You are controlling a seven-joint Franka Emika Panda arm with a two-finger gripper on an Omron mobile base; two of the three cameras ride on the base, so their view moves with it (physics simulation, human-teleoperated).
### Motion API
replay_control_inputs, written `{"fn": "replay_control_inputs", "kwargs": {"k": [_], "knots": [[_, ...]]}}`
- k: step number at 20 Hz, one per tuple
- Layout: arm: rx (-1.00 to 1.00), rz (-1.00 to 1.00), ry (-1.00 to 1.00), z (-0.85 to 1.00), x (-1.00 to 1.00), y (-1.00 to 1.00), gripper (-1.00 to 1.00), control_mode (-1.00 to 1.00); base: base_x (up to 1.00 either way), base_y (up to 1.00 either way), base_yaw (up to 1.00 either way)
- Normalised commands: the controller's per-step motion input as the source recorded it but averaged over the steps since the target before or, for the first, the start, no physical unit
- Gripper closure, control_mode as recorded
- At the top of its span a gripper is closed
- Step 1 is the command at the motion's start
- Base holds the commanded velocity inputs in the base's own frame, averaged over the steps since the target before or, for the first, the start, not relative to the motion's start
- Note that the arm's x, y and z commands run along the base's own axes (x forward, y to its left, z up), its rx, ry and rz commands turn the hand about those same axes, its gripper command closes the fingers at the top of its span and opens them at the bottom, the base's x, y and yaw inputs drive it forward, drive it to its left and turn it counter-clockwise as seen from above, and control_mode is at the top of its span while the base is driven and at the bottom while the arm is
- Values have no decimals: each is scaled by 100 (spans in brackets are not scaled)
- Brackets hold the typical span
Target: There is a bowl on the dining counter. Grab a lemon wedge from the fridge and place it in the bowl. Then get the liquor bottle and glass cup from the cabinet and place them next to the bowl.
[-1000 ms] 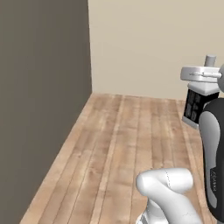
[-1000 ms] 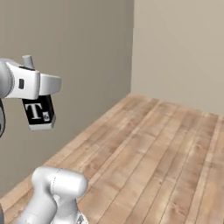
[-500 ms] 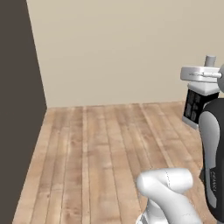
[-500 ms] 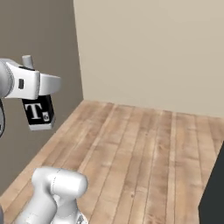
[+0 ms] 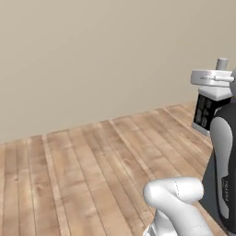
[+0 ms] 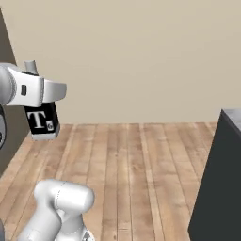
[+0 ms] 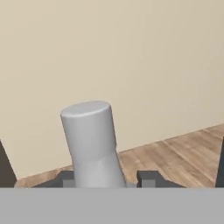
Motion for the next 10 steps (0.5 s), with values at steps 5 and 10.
{"fn": "replay_control_inputs", "kwargs": {"k": [5, 10], "knots": [[0, 0, 0, 0, 0, 0, 100, 100, 83, 30, -49], [0, 0, 0, 0, 0, 0, 100, 100, 67, 37, -48]]}}
